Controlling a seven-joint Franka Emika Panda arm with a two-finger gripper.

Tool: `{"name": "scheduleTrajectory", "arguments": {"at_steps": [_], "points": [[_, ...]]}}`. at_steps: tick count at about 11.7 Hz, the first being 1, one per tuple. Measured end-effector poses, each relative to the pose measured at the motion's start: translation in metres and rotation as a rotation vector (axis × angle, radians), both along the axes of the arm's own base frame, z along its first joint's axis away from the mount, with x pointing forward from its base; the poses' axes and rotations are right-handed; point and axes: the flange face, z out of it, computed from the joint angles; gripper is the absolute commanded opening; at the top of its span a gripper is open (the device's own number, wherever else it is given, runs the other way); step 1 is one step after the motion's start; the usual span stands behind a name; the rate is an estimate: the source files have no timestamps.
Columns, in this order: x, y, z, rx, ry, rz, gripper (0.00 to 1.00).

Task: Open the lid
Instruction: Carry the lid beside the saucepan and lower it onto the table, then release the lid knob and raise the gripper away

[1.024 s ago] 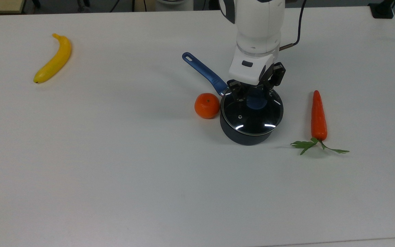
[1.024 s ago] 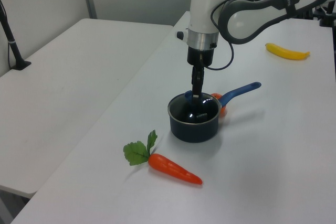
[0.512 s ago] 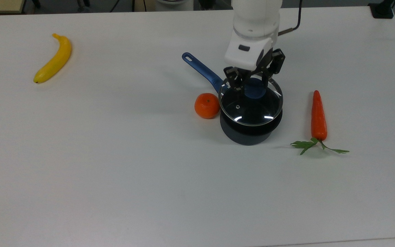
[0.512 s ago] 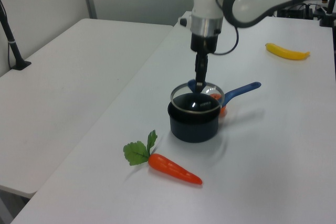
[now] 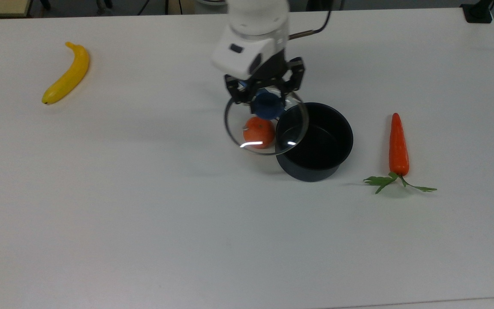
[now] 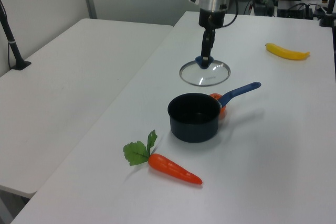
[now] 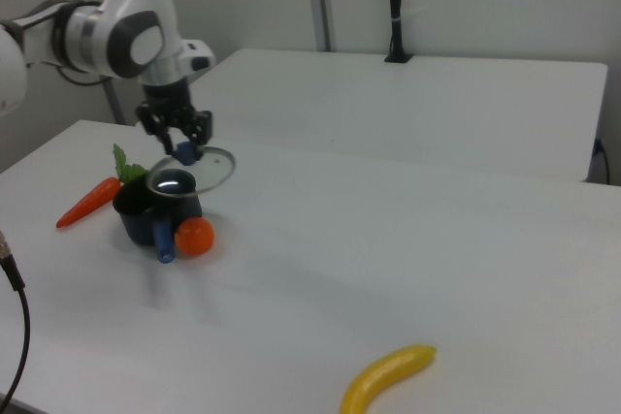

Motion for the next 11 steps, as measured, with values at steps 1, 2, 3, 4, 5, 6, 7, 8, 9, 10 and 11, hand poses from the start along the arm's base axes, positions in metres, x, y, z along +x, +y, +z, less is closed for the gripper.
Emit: {"name": "scheduleTrajectory", "arguments": {"at_steps": [1,2,3,4,5,6,7,8,9,10,11], "points": [[0.006,-0.028,-0.003,-0.001,0.005,-0.041,0.20],[0.011,-0.053,-0.011,-0.005,0.018,-0.076,0.20],[0.017,-0.077,-0.024,-0.009,0.028,-0.108,0.20],[0.026,-0.094,-0.039,-0.010,0.011,-0.138,0.21],[0.035,-0.106,-0.056,-0.013,-0.008,-0.161,0.21],[0.043,-0.116,-0.076,-0.016,-0.020,-0.180,0.21],[0.049,-0.122,-0.091,-0.019,-0.032,-0.193,0.21],[0.053,-0.127,-0.105,-0.023,-0.038,-0.201,0.23],[0.056,-0.129,-0.117,-0.025,-0.044,-0.208,0.24],[0.059,-0.131,-0.127,-0.026,-0.052,-0.220,0.25],[0.061,-0.132,-0.136,-0.027,-0.055,-0.230,0.28]]}}
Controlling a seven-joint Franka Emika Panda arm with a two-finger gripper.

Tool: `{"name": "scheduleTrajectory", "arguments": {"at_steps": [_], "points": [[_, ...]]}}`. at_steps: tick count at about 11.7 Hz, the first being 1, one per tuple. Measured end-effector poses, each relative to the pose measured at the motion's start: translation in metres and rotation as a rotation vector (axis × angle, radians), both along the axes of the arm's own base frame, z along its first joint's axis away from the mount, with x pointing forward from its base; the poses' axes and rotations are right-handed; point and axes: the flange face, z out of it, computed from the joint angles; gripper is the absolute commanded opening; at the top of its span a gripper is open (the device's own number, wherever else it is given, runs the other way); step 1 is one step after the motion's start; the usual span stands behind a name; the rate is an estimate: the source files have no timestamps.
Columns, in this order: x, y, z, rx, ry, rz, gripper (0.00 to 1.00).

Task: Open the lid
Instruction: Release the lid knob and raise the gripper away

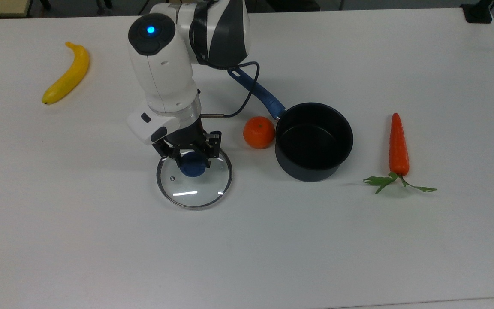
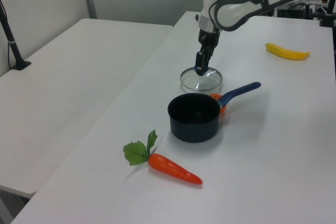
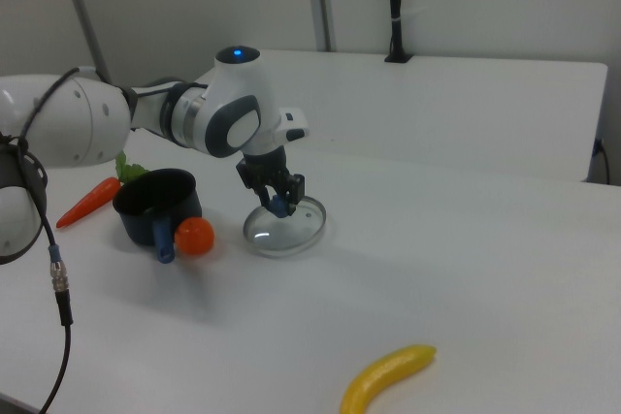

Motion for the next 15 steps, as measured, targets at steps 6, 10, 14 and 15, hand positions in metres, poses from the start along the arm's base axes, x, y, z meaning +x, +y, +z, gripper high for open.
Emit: {"name": "scheduleTrajectory", "arguments": {"at_steps": [6,10,14,15], "points": [[0.002,0.000,-0.013,0.004,0.006,-0.039,0.90],[0.001,-0.013,0.007,0.004,0.006,-0.101,1.00],[-0.055,-0.020,0.115,-0.063,0.197,-0.084,1.00],[-0.074,-0.022,0.146,-0.069,0.213,-0.086,1.00]]}}
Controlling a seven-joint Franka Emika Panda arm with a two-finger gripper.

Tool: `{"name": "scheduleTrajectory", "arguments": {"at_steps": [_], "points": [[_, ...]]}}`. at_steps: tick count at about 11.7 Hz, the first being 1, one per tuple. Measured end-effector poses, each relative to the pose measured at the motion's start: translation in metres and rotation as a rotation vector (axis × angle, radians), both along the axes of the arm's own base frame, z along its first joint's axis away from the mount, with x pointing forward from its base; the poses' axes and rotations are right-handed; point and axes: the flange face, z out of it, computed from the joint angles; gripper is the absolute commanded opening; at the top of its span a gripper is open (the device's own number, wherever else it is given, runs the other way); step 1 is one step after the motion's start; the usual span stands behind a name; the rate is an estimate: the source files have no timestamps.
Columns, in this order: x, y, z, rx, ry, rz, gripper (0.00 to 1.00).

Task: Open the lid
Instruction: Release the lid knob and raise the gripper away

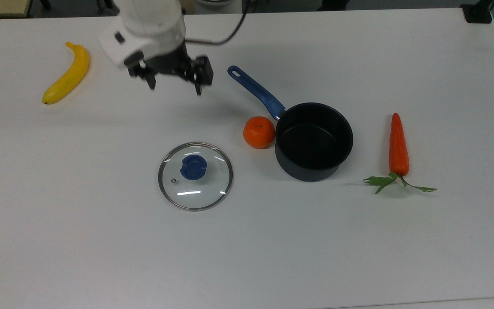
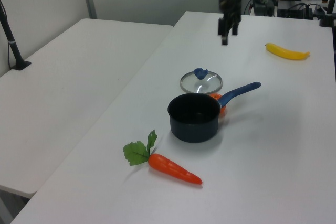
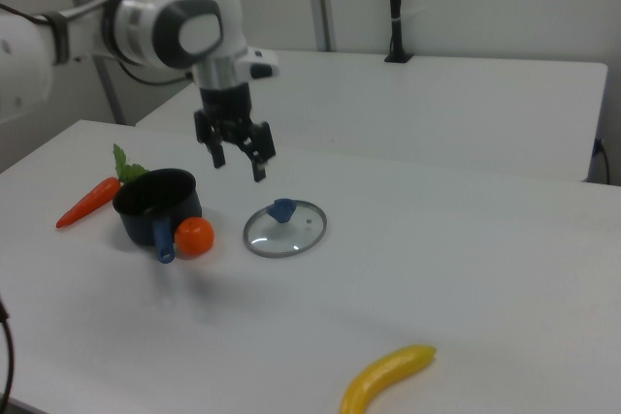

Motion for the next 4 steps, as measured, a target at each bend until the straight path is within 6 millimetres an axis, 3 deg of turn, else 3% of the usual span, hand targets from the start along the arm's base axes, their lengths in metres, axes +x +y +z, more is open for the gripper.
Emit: {"name": "scheduleTrajectory", "arguments": {"at_steps": [2,4], "points": [[-0.034,-0.009,0.042,0.005,-0.018,-0.010,1.00],[-0.065,-0.015,0.049,0.009,-0.005,-0.015,1.00]]}}
